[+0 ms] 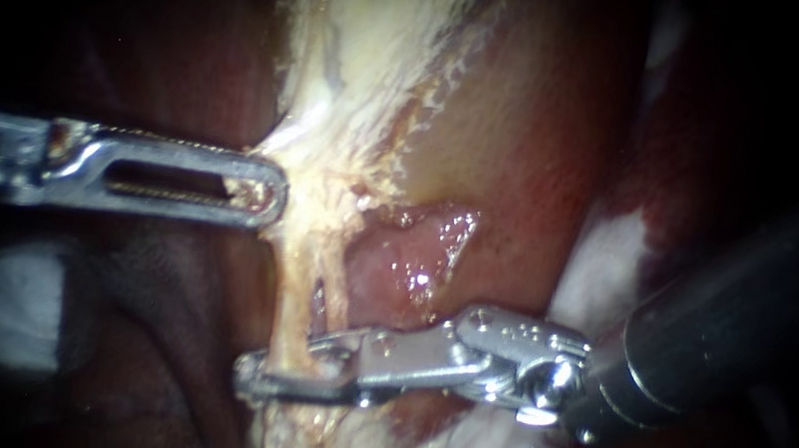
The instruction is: Going back second clip left tube
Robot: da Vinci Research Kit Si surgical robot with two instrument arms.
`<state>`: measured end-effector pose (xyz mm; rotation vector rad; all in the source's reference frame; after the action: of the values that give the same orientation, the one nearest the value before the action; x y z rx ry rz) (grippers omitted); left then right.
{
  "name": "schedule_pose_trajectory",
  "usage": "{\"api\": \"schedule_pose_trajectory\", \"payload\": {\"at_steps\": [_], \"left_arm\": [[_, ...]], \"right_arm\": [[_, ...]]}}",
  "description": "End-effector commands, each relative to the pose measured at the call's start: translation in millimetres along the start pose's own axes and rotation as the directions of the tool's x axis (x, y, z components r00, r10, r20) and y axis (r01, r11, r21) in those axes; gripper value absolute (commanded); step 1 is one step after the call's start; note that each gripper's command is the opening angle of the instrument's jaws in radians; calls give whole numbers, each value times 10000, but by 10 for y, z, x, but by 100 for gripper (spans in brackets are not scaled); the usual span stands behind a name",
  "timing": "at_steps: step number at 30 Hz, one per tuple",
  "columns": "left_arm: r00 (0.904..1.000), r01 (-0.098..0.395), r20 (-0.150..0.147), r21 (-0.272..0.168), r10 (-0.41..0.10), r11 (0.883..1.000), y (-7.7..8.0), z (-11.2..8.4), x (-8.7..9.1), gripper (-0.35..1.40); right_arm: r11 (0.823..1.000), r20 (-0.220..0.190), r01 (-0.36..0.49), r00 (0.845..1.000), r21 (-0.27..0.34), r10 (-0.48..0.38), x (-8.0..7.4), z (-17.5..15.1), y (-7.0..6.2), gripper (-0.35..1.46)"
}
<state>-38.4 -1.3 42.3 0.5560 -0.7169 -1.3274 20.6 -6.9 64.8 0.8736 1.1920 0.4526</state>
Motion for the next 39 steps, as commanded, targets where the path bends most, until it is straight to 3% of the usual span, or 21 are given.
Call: {"api": "schedule_pose_trajectory", "payload": {"at_steps": [1, 5, 7, 9, 11, 14, 21, 29, 39], "left_arm": [[10000, -1, -4, 13, 1, 10000, 0, 0, 0, -35], [10000, -1, -4, 13, 1, 10000, 0, 0, 0, -35], [10000, -2, -5, 14, 2, 10000, 0, 0, 0, -35], [10000, -1, -5, 13, 1, 10000, 0, 0, 0, -35], [10000, 0, -3, 12, 0, 10000, 0, 0, 0, -35], [10000, 1, -1, 10, -1, 10000, 0, 0, 0, -35], [10000, 7, 5, 2, -7, 10000, -2, 0, 1, -35], [10000, 8, 6, 1, -8, 10000, -3, 0, 1, -35], [10000, 3, 2, 5, -3, 10000, -2, -2, 2, -35]], "right_arm": [[10000, -6, 5, 10000, 2, -5, 1, 0, -1, -35], [9998, 72, 26, 10000, 190, -27, 0, 2, -5, -35], [9997, 59, -28, 10000, 257, 27, 1, 5, -8, 2], [9981, -207, 549, 9983, 289, -543, 6, 11, -9, 49], [9954, -578, 901, 9944, 332, -881, 9, 16, -11, 56], [9867, -911, 1596, 9835, 290, -1564, 13, 22, -10, 60], [9497, -1052, 3121, 9438, -275, -3132, 14, 29, 7, 60], [9414, -1180, 3344, 9340, -443, -3373, 10, 24, 22, 60], [9410, -1205, 3364, 9333, -363, -3383, 5, 8, 12, 60]]}}
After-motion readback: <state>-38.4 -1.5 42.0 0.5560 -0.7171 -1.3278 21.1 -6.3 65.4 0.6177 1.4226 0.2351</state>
